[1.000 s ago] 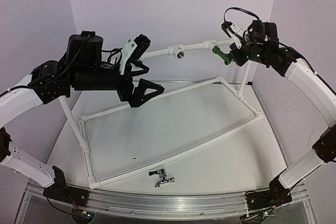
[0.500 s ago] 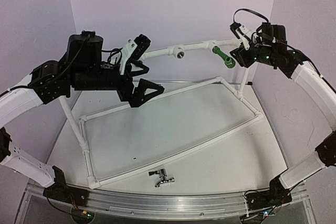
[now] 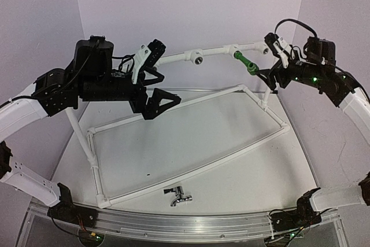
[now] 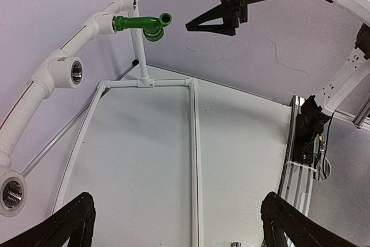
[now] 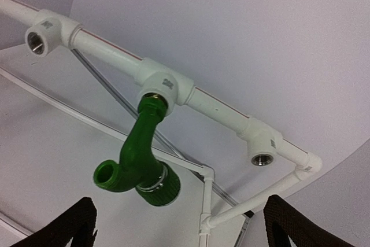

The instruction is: Install the water faucets

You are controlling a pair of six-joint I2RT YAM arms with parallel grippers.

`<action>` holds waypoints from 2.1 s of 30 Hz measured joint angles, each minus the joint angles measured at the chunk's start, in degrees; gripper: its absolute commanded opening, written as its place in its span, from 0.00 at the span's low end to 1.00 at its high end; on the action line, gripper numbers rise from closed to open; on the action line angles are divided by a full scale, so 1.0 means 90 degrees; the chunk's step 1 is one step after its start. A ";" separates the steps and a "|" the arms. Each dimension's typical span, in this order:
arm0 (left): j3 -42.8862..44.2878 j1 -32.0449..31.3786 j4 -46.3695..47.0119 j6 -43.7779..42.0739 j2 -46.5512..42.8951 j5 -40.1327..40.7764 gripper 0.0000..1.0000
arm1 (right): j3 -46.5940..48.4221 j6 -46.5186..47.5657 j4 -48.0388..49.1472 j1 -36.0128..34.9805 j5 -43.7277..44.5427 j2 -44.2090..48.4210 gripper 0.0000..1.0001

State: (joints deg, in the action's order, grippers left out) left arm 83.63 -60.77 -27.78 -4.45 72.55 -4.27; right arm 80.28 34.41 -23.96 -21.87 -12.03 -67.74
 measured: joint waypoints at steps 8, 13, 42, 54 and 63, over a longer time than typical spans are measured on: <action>-0.0099 0.0000 0.0129 0.0003 -0.0043 -0.0003 1.00 | -0.0157 -0.0200 0.0066 -0.0002 -0.0408 -0.0168 0.98; -0.0099 0.0000 0.0166 0.0004 -0.0043 -0.0005 1.00 | -0.0023 -0.0548 0.0158 -0.0002 -0.0238 -0.0735 0.98; -0.0099 0.0000 0.0268 0.0165 -0.0043 -0.0007 0.99 | 0.0202 -0.4372 0.0782 0.0241 -0.1865 -0.1436 0.26; -0.0099 0.0000 0.0268 0.0167 -0.0043 -0.0010 0.99 | -0.0978 -0.7905 0.3009 0.0756 -0.3687 -0.1329 0.13; -0.0099 0.0000 0.0268 0.0167 -0.0043 -0.0007 0.99 | -0.1342 -1.0120 0.4040 0.0816 -0.4082 -0.1329 0.00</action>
State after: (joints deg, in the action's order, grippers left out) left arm 82.74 -60.77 -25.36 -2.94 72.16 -4.34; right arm 68.20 -56.67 12.40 -14.52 -48.76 -79.70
